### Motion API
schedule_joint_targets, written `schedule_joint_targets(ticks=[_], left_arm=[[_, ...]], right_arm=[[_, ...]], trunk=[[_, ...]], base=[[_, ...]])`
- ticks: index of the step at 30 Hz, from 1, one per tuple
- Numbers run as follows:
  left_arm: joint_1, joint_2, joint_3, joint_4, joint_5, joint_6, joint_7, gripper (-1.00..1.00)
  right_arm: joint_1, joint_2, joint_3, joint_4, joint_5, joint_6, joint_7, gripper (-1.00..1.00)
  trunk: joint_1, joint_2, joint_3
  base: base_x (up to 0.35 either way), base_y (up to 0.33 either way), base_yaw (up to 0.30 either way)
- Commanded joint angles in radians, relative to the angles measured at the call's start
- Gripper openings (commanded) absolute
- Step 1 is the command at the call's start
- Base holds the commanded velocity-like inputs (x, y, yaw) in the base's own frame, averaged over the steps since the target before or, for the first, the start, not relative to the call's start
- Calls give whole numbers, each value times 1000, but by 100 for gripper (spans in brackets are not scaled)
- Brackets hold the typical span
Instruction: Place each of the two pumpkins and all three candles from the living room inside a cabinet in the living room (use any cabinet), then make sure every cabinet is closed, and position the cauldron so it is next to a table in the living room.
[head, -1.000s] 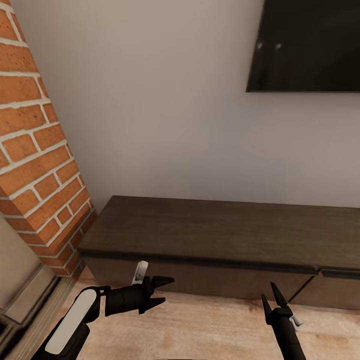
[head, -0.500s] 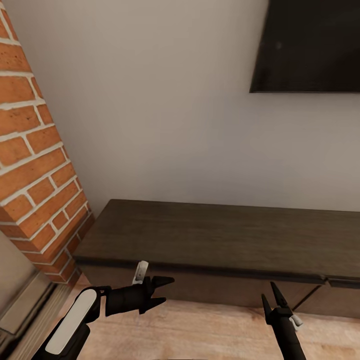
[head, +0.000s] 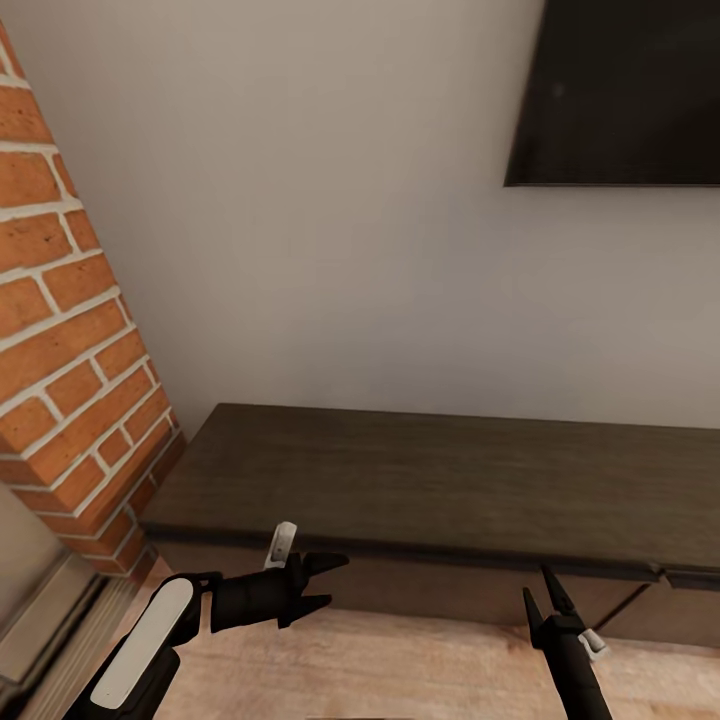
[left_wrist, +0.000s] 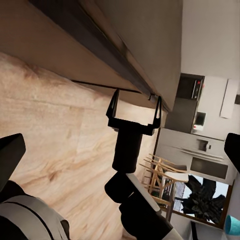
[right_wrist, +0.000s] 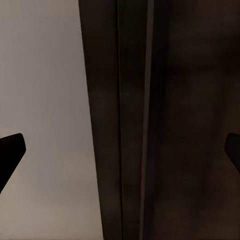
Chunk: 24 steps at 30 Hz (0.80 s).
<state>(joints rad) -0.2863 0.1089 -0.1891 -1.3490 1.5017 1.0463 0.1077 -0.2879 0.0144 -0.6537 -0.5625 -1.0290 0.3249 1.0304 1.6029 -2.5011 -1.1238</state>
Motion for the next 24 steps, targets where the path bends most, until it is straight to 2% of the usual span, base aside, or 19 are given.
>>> schedule_joint_targets(ticks=[1, 10, 17, 21, 24], left_arm=[[-1, 1, -1, -1, 11, 1, 10, 100], [-1, 3, -25, -1, 12, 1, 10, 100], [-1, 4, -26, -1, 49, 1, 10, 100], [-1, 3, -27, -1, 53, 0, 10, 100], [-1, 3, -27, -1, 55, 1, 10, 100]], right_arm=[[-1, 1, -4, 0, -2, 9, 2, 100], [-1, 1, -4, 0, -2, 9, 2, 100], [-1, 1, -4, 0, -2, 9, 2, 100], [-1, 1, -4, 0, -2, 9, 2, 100], [-1, 1, -4, 0, -2, 9, 2, 100]], trunk=[[0, 0, -1], [0, 0, -1], [0, 0, -1], [2, -1, -16], [2, -1, -16]], base=[[85, 0, 0], [33, 0, 0], [0, 0, 0], [0, 0, 0], [0, 0, 0]])
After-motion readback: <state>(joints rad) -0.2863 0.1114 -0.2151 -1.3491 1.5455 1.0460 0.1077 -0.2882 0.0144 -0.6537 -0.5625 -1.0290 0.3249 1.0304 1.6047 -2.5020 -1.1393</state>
